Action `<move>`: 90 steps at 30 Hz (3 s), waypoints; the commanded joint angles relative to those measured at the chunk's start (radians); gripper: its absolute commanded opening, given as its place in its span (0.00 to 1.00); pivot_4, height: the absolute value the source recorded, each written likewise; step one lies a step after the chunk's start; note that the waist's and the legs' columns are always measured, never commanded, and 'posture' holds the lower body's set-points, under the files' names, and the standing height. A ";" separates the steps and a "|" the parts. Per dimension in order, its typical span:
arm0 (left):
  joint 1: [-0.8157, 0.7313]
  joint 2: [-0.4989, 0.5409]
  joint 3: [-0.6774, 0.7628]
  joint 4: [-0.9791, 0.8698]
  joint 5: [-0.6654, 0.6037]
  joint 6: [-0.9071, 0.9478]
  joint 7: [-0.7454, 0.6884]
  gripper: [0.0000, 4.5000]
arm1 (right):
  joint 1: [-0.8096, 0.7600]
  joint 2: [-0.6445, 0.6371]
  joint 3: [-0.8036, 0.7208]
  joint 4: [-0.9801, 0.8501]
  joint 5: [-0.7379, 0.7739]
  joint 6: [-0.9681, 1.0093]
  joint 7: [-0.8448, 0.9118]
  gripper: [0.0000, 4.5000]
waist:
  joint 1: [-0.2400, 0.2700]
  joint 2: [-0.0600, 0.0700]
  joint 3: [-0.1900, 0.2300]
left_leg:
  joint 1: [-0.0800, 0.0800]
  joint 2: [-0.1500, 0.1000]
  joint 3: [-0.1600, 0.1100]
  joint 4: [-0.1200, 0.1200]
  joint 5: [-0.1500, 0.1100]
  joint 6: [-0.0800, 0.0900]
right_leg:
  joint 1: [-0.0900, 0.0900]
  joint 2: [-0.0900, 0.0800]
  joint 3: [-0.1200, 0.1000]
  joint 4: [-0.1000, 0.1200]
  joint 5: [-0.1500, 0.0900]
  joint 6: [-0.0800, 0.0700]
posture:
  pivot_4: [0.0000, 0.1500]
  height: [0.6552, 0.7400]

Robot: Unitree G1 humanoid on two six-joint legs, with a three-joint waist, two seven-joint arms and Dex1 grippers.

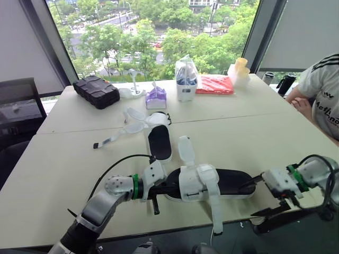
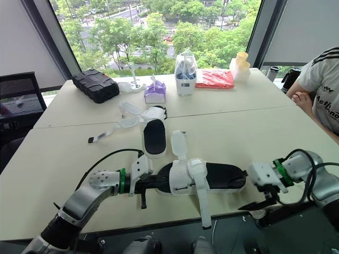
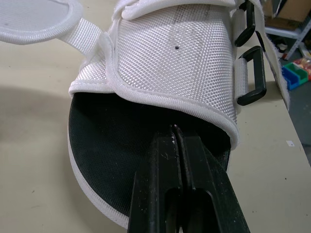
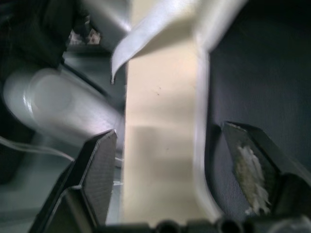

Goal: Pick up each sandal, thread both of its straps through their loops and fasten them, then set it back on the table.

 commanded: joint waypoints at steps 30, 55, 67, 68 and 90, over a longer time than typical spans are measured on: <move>0.054 -0.003 -0.034 -0.046 0.009 0.043 0.015 0.00 | 0.094 0.293 -0.088 -0.455 0.277 0.974 -0.427 0.61 | -0.001 0.000 -0.001 | -0.009 0.000 0.000 0.002 0.000 0.001 | -0.007 0.001 -0.002 -0.001 0.000 0.001 | 1.00 1.00; 0.055 -0.020 -0.029 -0.030 0.017 0.032 0.030 0.00 | -0.707 0.401 0.043 0.082 0.273 1.216 -0.272 0.02 | -0.001 -0.001 -0.001 | -0.010 -0.001 -0.001 0.002 -0.001 0.002 | -0.008 0.000 -0.004 -0.002 0.000 0.001 | 1.00 1.00; 0.071 -0.020 -0.019 -0.059 0.012 0.049 0.055 0.00 | -0.765 0.444 0.293 0.274 0.025 1.070 -0.074 0.02 | -0.002 0.000 -0.001 | -0.011 -0.002 0.000 0.002 -0.001 0.002 | -0.011 -0.001 -0.004 0.000 0.001 0.002 | 1.00 1.00; 0.071 -0.020 -0.020 -0.060 0.012 0.050 0.056 0.00 | -0.761 0.444 0.298 0.275 0.006 1.052 -0.072 0.02 | -0.002 0.000 -0.001 | -0.011 -0.002 0.000 0.002 -0.001 0.002 | -0.011 0.000 -0.004 0.000 0.001 0.002 | 1.00 1.00; 0.052 -0.018 -0.026 -0.061 0.011 0.060 0.055 0.00 | -0.742 0.366 0.076 0.002 0.133 1.272 -0.102 0.02 | -0.001 0.000 -0.001 | -0.012 -0.002 0.000 0.001 -0.002 0.002 | -0.012 -0.001 -0.003 0.000 0.001 0.002 | 1.00 1.00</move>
